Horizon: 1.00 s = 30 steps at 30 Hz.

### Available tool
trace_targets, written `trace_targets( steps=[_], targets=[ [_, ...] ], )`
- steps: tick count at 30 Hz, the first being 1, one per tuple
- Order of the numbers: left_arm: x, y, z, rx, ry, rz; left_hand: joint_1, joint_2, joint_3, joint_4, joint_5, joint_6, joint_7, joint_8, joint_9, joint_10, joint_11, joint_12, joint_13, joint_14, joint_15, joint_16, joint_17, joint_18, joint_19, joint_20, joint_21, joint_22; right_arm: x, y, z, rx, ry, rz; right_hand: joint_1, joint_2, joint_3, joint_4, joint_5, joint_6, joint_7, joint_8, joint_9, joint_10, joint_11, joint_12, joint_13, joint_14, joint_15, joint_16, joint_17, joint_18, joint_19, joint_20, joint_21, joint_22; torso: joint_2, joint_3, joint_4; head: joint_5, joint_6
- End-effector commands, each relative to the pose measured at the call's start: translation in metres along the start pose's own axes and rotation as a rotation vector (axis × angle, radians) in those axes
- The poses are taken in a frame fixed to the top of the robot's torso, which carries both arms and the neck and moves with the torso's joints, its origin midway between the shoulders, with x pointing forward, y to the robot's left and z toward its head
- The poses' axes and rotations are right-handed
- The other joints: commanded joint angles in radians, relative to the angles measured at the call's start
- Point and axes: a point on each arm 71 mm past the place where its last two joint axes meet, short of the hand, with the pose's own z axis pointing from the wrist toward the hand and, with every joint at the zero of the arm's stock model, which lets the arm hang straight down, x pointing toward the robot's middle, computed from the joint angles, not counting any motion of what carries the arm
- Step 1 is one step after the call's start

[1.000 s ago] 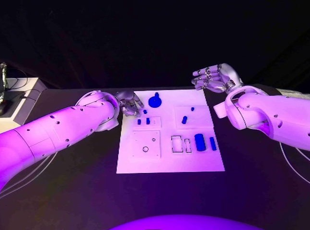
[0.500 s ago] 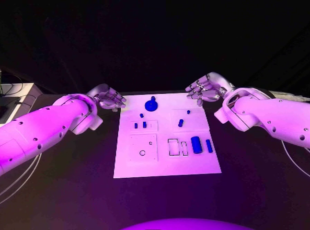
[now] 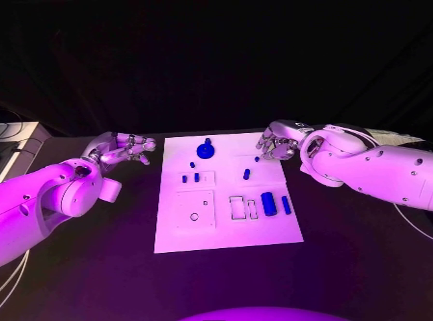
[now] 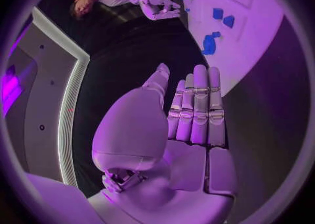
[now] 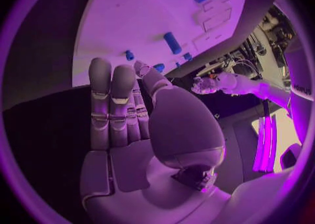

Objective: Assemble the parts on the task board

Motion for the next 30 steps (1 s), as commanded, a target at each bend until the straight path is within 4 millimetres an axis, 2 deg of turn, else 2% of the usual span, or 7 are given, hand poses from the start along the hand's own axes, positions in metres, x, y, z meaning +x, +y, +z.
trace_targets(
  steps=[1,5,6,10,11,12,30],
  targets=[
    [0.008,-0.007,-0.005,0.089,0.045,-0.145,0.011,0.021,-0.039,0.004,0.001,0.001,-0.003,0.003,0.001,0.007,0.002,-0.003,0.001,-0.001,0.001,-0.012,0.008,-0.017,0.013,0.0,-0.011,-0.01,0.001,0.002,0.001,0.034,-0.012,-0.184,0.004,-0.021,0.005,0.012,-0.008,-0.01,0.002,-0.006,-0.001,-0.023,0.007,0.001,0.0,-0.002,0.011,0.036,0.016,0.023,0.01,0.007,0.041,0.053,-0.004,-0.0072,0.0065,0.003,-0.003],
    [0.011,-0.008,-0.009,0.099,0.057,-0.163,0.021,0.029,-0.05,0.001,-0.001,0.005,-0.002,0.003,0.001,0.008,0.0,-0.005,0.001,-0.004,0.001,-0.019,0.011,-0.017,0.015,0.0,-0.015,-0.012,0.004,0.008,0.003,0.032,-0.007,-0.21,0.021,-0.042,0.037,0.044,-0.044,-0.018,0.002,-0.006,-0.001,-0.02,0.008,0.0,0.0,-0.022,0.013,0.08,0.019,0.034,-0.004,0.016,0.068,0.114,-0.005,-0.011,0.0088,0.009,-0.007],
    [0.012,-0.009,-0.01,0.1,0.06,-0.166,0.021,0.029,-0.05,0.001,-0.001,0.005,-0.002,0.003,0.001,0.008,0.0,-0.005,0.001,-0.004,0.001,-0.019,0.011,-0.017,0.015,0.0,-0.015,-0.012,0.005,0.009,0.003,0.031,-0.003,-0.214,0.025,-0.066,0.072,0.066,-0.046,-0.021,0.003,-0.008,-0.001,-0.021,0.006,0.0,0.0,-0.028,0.016,0.098,0.015,0.037,-0.002,0.018,0.076,0.142,-0.004,-0.0103,0.008,0.009,-0.007],
    [0.014,-0.01,-0.011,0.102,0.068,-0.172,0.027,0.037,-0.064,0.002,-0.001,0.005,0.0,0.004,0.002,0.007,0.002,-0.007,0.001,-0.001,0.002,-0.026,0.016,-0.016,0.018,0.001,-0.021,-0.014,0.009,0.013,0.005,0.026,0.017,-0.224,0.029,-0.068,0.079,0.077,-0.053,-0.017,0.002,-0.006,0.0,-0.018,0.007,0.0,0.0,-0.03,0.015,0.102,0.009,0.037,-0.003,0.018,0.072,0.155,-0.003,-0.0098,0.0078,0.008,-0.009],
    [0.015,-0.01,-0.011,0.102,0.07,-0.173,0.028,0.038,-0.067,0.002,-0.001,0.005,0.001,0.004,0.002,0.007,0.003,-0.008,0.001,-0.001,0.002,-0.028,0.017,-0.016,0.019,0.001,-0.022,-0.015,0.01,0.014,0.005,0.025,0.025,-0.226,0.044,-0.086,0.101,0.113,-0.055,-0.017,0.002,-0.004,-0.001,-0.019,0.008,0.001,0.001,-0.034,0.016,0.117,-0.011,0.038,0.0,0.019,0.053,0.197,-0.003,-0.0087,0.0072,0.009,-0.01],
    [0.016,-0.01,-0.011,0.102,0.072,-0.175,0.028,0.038,-0.067,0.002,-0.001,0.005,0.001,0.004,0.002,0.007,0.003,-0.008,0.001,-0.001,0.002,-0.028,0.017,-0.016,0.019,0.001,-0.022,-0.015,0.012,0.014,0.006,0.024,0.042,-0.227,0.046,-0.088,0.1,0.115,-0.055,-0.018,0.002,-0.006,0.0,-0.02,0.009,0.0,0.0,-0.033,0.015,0.12,-0.013,0.038,0.003,0.02,0.052,0.206,-0.002,-0.0093,0.0074,0.008,-0.01],
    [0.015,-0.009,-0.012,0.094,0.07,-0.187,0.03,0.046,-0.075,0.002,-0.001,0.007,0.005,0.003,0.001,0.005,0.003,-0.008,0.001,-0.001,0.002,-0.035,0.019,-0.015,0.021,0.001,-0.027,-0.017,0.028,0.013,0.008,0.043,0.132,-0.238,0.049,-0.083,0.117,0.118,-0.037,-0.008,0.006,-0.006,0.0,-0.016,0.008,0.0,0.0,-0.039,0.016,0.142,-0.032,0.039,0.027,0.02,0.004,0.3,-0.003,-0.0082,0.0066,0.005,-0.022]
  ],
)
